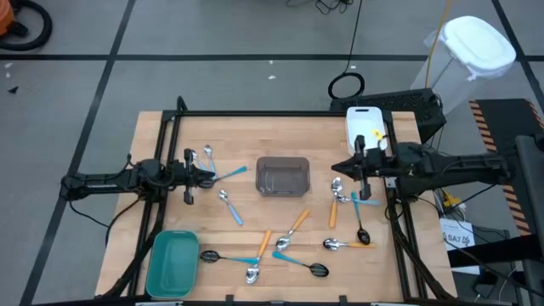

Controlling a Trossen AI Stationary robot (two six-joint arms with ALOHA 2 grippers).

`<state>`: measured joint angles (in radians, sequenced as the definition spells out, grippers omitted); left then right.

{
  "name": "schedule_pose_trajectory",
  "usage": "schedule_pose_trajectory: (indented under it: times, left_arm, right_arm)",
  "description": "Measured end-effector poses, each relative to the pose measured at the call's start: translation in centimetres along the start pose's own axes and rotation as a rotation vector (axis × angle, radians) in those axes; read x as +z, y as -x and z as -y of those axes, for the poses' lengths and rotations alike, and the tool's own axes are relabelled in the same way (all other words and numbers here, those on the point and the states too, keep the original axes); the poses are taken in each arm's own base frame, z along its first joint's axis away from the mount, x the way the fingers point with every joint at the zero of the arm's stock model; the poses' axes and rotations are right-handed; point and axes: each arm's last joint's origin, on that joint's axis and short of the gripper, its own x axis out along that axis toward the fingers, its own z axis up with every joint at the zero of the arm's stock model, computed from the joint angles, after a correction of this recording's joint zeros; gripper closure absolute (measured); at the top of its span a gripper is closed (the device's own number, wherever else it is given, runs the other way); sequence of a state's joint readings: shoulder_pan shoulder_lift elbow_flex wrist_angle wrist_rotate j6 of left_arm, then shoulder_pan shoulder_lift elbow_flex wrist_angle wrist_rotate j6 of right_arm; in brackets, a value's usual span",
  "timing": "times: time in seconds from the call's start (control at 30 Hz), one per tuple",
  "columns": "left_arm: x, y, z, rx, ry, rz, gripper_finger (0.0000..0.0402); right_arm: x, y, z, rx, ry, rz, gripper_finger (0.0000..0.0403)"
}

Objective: Sort silverware by color (type)
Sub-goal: Put the top left yellow spoon into the white bin

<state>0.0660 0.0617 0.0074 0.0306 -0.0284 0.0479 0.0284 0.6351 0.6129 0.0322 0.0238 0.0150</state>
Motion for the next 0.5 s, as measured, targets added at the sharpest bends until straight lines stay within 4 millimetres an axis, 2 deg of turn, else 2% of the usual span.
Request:
schedule_pose_trajectory:
  times: [0.23, 0.5]
  left_arm:
    - [0.1, 0.0, 0.0, 0.0, 0.0, 0.006, 0.0401]
    - [0.1, 0.0, 0.0, 0.0, 0.0, 0.009, 0.0401]
  right_arm:
    - [-0.4, -2.1, -0.1, 0.006, -0.006, -0.082, 0.0402]
    - [0.0, -3.4, -1.5, 0.071, -0.012, -0.156, 0.0402]
